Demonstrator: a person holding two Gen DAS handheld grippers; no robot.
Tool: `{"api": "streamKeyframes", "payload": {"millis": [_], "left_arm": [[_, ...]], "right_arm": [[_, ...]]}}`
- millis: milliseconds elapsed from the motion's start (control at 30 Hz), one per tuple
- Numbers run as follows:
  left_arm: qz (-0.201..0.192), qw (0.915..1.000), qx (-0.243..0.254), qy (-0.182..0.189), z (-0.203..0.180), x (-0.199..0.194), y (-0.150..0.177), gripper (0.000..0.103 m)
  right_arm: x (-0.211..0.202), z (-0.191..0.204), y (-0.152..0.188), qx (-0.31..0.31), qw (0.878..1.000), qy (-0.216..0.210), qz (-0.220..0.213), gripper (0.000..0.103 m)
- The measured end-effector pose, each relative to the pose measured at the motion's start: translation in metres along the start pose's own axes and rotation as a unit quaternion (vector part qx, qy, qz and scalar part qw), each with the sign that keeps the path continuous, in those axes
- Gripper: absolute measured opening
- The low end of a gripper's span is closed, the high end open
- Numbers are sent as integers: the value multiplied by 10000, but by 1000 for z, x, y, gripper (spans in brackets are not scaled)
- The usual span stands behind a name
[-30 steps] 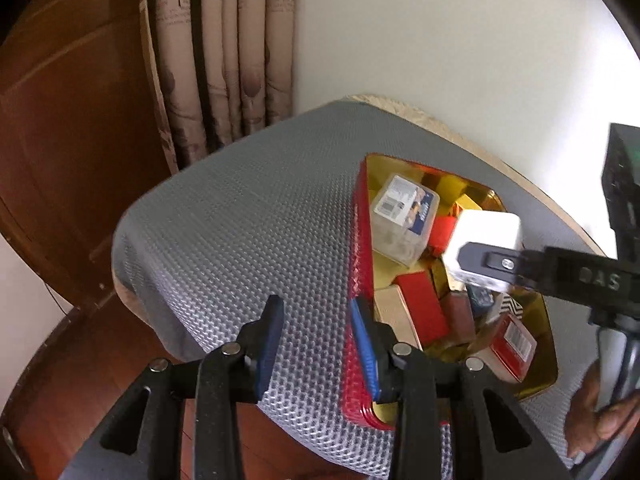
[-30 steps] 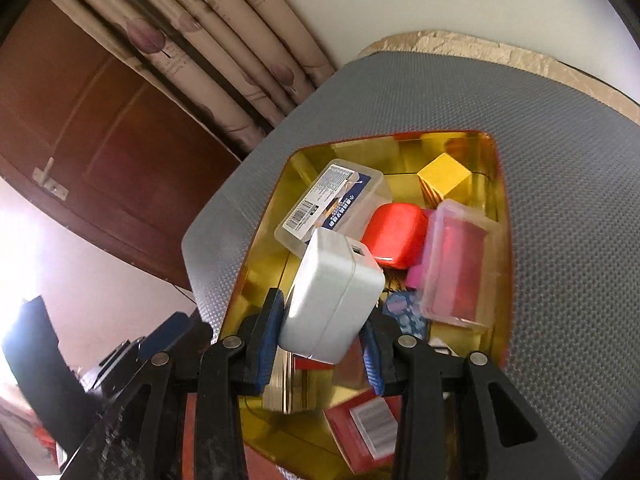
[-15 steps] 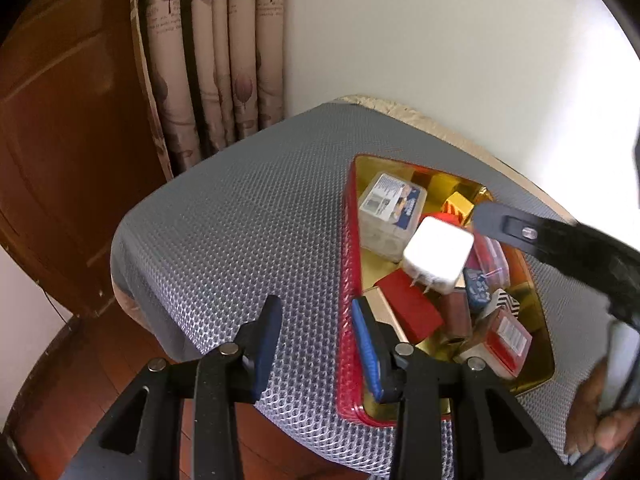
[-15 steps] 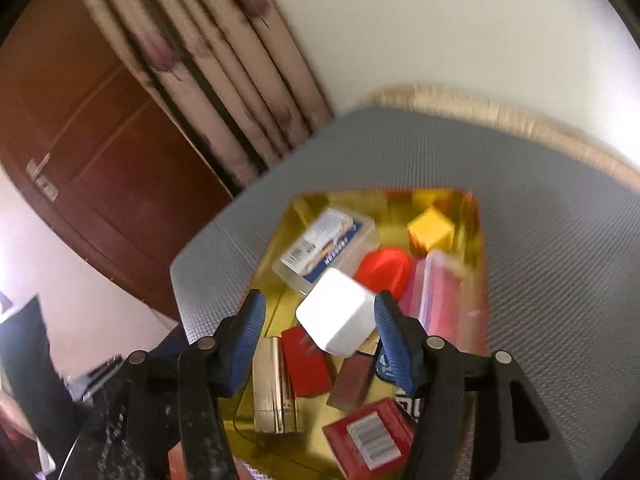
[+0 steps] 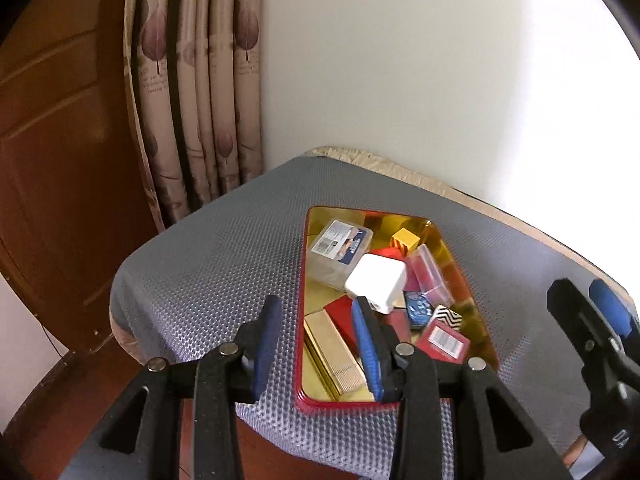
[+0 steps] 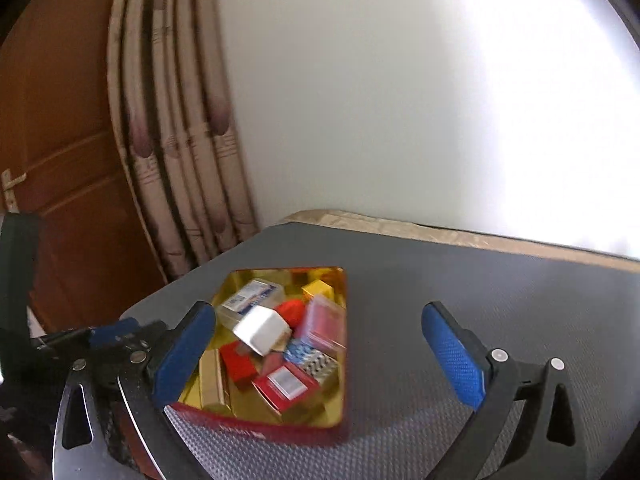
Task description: Organize rigid objects
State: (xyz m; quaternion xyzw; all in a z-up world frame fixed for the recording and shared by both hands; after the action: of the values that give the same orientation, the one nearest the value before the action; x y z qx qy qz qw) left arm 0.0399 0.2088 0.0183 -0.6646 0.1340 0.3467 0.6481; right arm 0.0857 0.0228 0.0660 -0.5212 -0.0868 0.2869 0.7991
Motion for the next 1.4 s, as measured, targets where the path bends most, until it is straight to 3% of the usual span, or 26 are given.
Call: {"api": "streamKeyframes", "payload": {"millis": [233, 400, 567, 967, 1400], "left_arm": [[235, 9997, 50, -44, -9, -29, 17, 41], [428, 9991, 29, -22, -8, -41, 36, 45], [334, 9993, 136, -47, -9, -49, 47, 51], [-389, 9972, 596, -249, -19, -77, 43, 54], [-218, 9987, 464, 25, -17, -76, 44, 55]], "right_arm": [[-45, -4, 5, -191, 9993, 185, -279, 102], [-60, -5, 10, -132, 9996, 126, -224, 102], [-68, -4, 18, -187, 9996, 134, -139, 102], [-82, 6, 19, -240, 9994, 194, -127, 102], [-86, 9, 20, -299, 9993, 205, -99, 102]]}}
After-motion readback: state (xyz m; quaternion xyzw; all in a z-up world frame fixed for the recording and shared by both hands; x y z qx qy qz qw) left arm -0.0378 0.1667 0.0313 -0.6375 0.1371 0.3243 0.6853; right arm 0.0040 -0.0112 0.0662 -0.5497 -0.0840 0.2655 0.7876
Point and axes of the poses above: each gripper's, at about its wrist camera, not at the fingertips, and x roughly the way its jaws point, z to its left, y to its underside, the point moved 3 cm from there along x, roughly the way its jaws point, and after that the axes turned 10 degrees about x, right-handed, at the moved point
